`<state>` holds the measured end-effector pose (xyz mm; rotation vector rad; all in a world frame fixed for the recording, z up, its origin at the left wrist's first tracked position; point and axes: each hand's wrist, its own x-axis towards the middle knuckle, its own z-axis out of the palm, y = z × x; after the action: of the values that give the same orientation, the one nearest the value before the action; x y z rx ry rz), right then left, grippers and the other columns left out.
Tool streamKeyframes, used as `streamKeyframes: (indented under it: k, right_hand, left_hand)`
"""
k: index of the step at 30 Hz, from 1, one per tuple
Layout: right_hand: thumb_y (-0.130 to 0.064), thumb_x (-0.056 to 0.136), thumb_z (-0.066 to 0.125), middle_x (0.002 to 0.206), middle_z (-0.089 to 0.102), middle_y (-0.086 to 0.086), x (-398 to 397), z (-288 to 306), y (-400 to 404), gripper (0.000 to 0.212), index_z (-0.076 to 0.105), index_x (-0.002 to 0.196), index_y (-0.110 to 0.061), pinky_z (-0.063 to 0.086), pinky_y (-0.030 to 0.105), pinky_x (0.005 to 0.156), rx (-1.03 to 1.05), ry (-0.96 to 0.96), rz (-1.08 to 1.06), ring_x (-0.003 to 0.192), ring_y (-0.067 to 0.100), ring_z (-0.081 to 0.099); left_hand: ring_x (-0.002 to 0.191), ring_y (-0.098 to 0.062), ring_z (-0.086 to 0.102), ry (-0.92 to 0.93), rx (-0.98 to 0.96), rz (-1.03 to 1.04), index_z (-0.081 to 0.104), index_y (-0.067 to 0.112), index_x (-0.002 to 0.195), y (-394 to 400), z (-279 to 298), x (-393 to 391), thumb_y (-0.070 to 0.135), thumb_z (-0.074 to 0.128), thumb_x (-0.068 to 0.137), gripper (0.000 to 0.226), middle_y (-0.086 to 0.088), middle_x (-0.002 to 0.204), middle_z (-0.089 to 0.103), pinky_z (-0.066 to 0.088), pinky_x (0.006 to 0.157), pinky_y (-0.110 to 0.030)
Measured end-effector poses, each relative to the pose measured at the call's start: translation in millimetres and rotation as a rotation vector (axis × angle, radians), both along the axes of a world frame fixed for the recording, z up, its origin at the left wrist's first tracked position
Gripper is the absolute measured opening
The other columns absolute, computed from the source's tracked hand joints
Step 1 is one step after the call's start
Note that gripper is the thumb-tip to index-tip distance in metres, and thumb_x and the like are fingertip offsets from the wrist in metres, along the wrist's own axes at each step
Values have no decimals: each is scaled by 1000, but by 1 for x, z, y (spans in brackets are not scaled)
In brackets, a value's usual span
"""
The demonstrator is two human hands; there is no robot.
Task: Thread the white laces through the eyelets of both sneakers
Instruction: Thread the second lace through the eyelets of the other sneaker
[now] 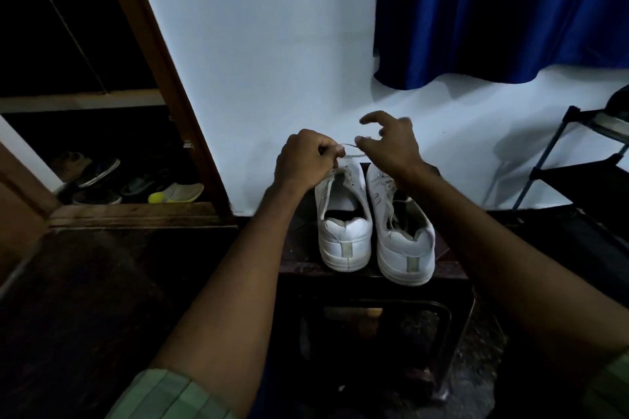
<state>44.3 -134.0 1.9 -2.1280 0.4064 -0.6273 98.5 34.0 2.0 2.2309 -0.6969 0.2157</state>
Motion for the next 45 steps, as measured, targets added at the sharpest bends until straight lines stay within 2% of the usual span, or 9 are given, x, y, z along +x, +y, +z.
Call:
streamKeyframes:
  k: [2,5,10,14,17,23,27,33,45]
  right_hand:
    - [-21,90,69,114,56,1,-2,2,-1,28,72,116,-30,50,29,87,-254,-49,108,95,17,62]
    - [-10,94,64,92,76,-3,-7,10,5,19,78,103,-19,51,21,68,-134,-1,407,73,10,68]
    - [-9,89,74,67,73,-3,-5,7,1,9,82,89,-15,50,21,64,-205,59,340,51,-1,59]
    - [-6,84,80,66,74,3,-7,2,-4,7,82,83,-13,59,27,64,-183,89,270,52,5,63]
    - [-5,85,79,66,74,0,-6,-3,2,13,81,79,-17,62,32,68,-181,97,264,57,9,67]
    - [-8,81,71,78,77,-2,-3,-6,12,14,80,78,-18,57,30,76,-284,144,227,74,14,69]
    - [-12,75,67,77,75,1,-2,-10,17,15,80,76,-18,58,31,73,-329,213,155,77,21,69]
    - [-16,70,70,86,74,3,0,-13,25,13,78,79,-22,57,32,73,-364,259,133,83,26,67]
    - [-21,68,69,78,73,5,-1,-13,36,13,79,77,-20,60,37,72,-331,243,117,79,27,67]
  left_hand:
    - [76,-18,70,-116,107,75,82,26,83,0,1,-3,42,72,91,20,6,76,76,57,70,-32]
    - [68,-29,58,-188,193,118,69,16,67,0,5,-5,41,72,90,34,-1,59,57,46,61,-31]
    - [67,-28,61,-163,209,94,70,15,67,0,-3,-2,41,74,86,32,-3,58,58,49,59,-30]
    - [78,-8,71,37,148,-14,82,28,85,5,-7,8,47,87,74,22,11,77,75,55,71,-24]
    - [66,1,66,234,135,-38,81,28,87,10,-7,11,34,89,74,16,14,73,73,46,57,-11]
    - [74,-21,66,675,-146,53,76,-9,96,20,-10,14,11,79,65,37,-12,78,68,54,65,-26]
    - [80,-12,71,834,-239,47,77,1,104,26,-14,17,-3,72,81,24,-4,86,75,57,58,-20]
    - [102,-19,75,931,-281,55,78,3,109,27,-17,20,-5,68,81,31,-9,108,80,60,64,-25]
    - [76,-14,73,942,-346,84,73,0,116,25,-11,15,-1,73,82,33,-9,98,76,59,58,-24]
